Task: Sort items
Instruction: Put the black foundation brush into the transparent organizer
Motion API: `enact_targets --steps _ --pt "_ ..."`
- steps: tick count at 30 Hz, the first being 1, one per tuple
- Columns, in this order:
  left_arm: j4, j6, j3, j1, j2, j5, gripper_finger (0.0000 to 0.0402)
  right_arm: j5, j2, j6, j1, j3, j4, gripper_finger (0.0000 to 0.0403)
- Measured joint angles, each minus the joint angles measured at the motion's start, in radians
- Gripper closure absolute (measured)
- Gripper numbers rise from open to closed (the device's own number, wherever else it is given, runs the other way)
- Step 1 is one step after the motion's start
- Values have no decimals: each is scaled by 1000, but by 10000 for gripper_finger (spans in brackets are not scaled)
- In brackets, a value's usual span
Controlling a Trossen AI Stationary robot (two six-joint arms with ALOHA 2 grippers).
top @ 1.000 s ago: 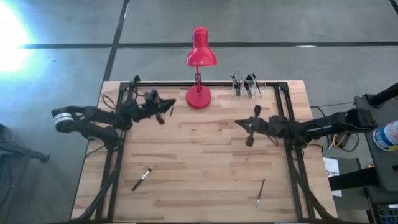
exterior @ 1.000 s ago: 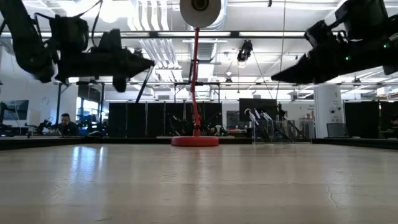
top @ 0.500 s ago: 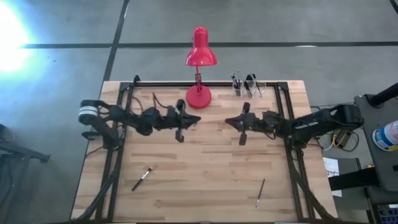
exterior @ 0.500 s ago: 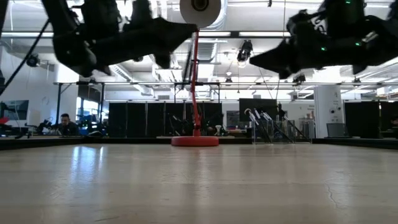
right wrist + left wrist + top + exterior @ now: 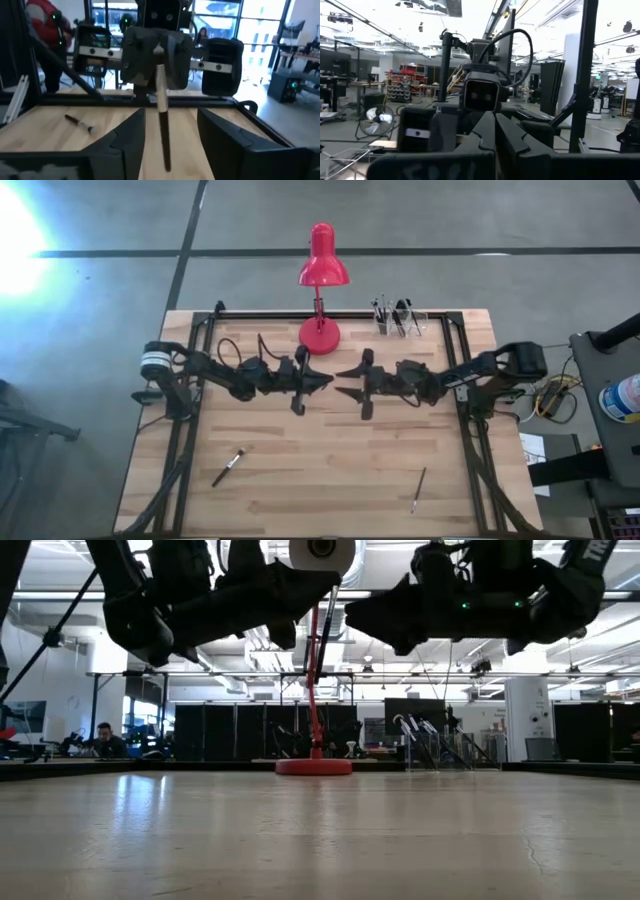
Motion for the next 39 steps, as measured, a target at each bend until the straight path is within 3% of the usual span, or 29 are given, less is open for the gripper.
enact_targets --steps 5,12,17,23,27,34,39 --pt "3 1 0 -2 0 -1 401 0 62 -4 0 41 23 223" --pt "3 9 0 -1 0 -2 402 -16 121 -24 0 101 40 249" --pt "3 20 0 -1 0 -2 402 -17 141 -29 0 111 58 291" --pt "3 22 -1 -1 0 -5 401 -19 141 -39 0 108 60 378" --pt "0 12 -4 -1 0 -5 400 -19 138 -41 0 103 54 381" --pt "-97 10 -38 14 -71 -21 370 41 18 -48 -24 39 -25 384" --pt "-119 71 -99 16 -156 -56 353 158 -186 -66 -87 10 -329 384"
